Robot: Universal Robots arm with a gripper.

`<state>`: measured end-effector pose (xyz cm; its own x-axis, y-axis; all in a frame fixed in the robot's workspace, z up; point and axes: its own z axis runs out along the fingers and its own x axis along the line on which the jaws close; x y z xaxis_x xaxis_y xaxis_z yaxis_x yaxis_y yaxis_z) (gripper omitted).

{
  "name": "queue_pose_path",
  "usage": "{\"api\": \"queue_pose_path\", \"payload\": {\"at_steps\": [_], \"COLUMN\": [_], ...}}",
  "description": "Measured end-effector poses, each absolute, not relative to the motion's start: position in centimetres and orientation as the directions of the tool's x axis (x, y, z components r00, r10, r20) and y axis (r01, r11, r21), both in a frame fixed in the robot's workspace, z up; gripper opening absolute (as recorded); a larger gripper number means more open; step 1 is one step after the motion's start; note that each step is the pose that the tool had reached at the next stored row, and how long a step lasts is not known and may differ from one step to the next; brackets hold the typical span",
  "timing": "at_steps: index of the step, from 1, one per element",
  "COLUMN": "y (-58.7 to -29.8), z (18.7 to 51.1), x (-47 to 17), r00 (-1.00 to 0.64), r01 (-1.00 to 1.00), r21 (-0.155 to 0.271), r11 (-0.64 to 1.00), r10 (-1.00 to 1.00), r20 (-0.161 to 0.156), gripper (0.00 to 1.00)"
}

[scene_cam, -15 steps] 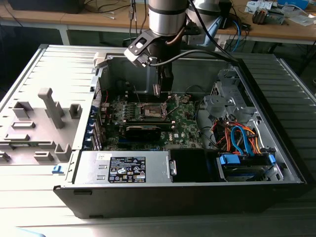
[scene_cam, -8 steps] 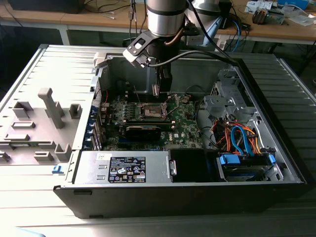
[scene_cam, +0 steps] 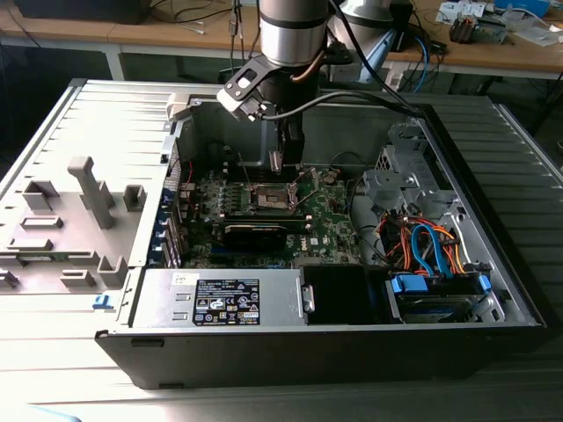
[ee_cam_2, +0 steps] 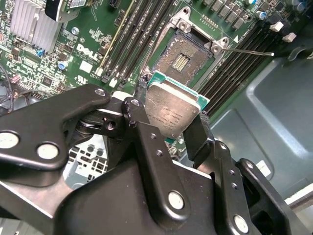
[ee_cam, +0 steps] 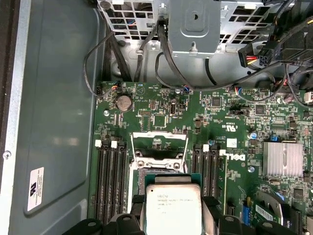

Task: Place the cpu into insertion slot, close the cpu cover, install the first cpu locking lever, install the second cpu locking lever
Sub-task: 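Place the cpu into insertion slot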

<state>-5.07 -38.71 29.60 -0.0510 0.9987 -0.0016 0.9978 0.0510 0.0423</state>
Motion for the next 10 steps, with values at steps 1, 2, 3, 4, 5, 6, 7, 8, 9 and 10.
{"api": "queue_pose_path", "payload": {"at_steps": [1,2,3,4,5,6,7,8,9,10], "y": [-38.71,-38.71,-38.71,-38.71,-38.71,-38.71,-38.71,-38.71,-38.71,-38.71], "z": [29.58,29.55,29.53,29.53,29.5,29.49,29.48,29.45,29.42,29.4], "x": [-5.09,-5.11,-5.13,-5.14,-5.16,-5.18,-5.2,-5.22,-5.25,-5.28], "r00": [-0.051,-0.051,-0.051,-0.051,-0.051,-0.051,-0.051,-0.051,-0.051,-0.051], "r01": [0.998,0.998,0.998,0.998,0.998,0.998,0.998,0.998,0.998,0.998], "r21": [0.042,0.042,0.042,0.042,0.042,0.042,0.042,0.042,0.042,0.042], "r11": [0.051,0.051,0.051,0.051,0.051,0.051,0.051,0.051,0.051,0.051], "r10": [0.999,0.999,0.999,0.999,0.999,0.999,0.999,0.999,0.999,0.999], "r20": [-0.001,-0.001,-0.001,-0.002,-0.002,-0.002,-0.002,-0.001,-0.001,-0.002], "gripper": [0.55,0.55,0.55,0.55,0.55,0.55,0.55,0.55,0.55,0.55]}}
